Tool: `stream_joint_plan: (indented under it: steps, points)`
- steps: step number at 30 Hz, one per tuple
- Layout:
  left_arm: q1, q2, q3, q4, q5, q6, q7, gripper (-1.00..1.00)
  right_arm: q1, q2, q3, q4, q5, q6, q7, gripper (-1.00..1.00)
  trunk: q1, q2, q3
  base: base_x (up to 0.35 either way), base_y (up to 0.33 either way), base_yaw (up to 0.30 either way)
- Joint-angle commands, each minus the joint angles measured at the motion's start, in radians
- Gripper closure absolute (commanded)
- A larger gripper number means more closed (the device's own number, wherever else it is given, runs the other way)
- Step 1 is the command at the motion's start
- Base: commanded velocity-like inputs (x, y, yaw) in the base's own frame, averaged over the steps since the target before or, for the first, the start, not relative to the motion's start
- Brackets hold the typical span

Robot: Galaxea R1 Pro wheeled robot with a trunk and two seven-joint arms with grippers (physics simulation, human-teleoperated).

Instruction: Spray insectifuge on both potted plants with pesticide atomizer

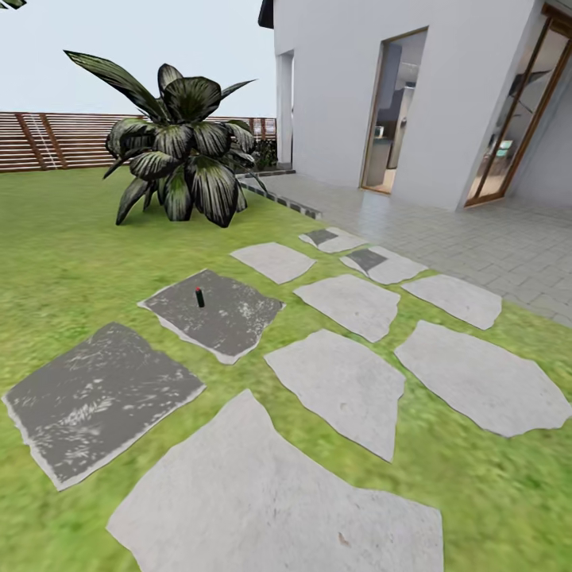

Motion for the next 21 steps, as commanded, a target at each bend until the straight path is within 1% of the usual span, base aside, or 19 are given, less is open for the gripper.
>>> stream_joint_plan:
  steps: [1,11,18,21]
  points:
    - [0.0,0.0,-0.001,0.001,-0.005,-0.003,0.0,-1.0,-0.001,0.0,-0.004,0.001,0.007,-0.002,-0.001,-1.0,0.0,0.0,-0.001,0.34,0.0,0.0]
    - [-0.001,0.0,-0.001,0.001,-0.004,-0.003,0.0,-1.0,-0.001,0.0,-0.003,0.002,0.009,-0.002,0.0,-1.0,0.0,0.0,-0.001,0.34,0.0,0.004]
    - [-0.001,0.0,0.0,0.001,-0.001,-0.003,0.0,-1.0,-0.001,0.0,-0.003,0.003,0.009,-0.002,-0.002,-1.0,0.0,0.0,-0.001,0.34,0.0,0.217]
    - [-0.001,0.0,-0.001,0.001,-0.001,-0.003,0.0,-1.0,-0.001,0.0,-0.003,0.003,0.009,-0.001,-0.002,-1.0,0.0,0.0,-0.001,0.34,0.0,0.084]
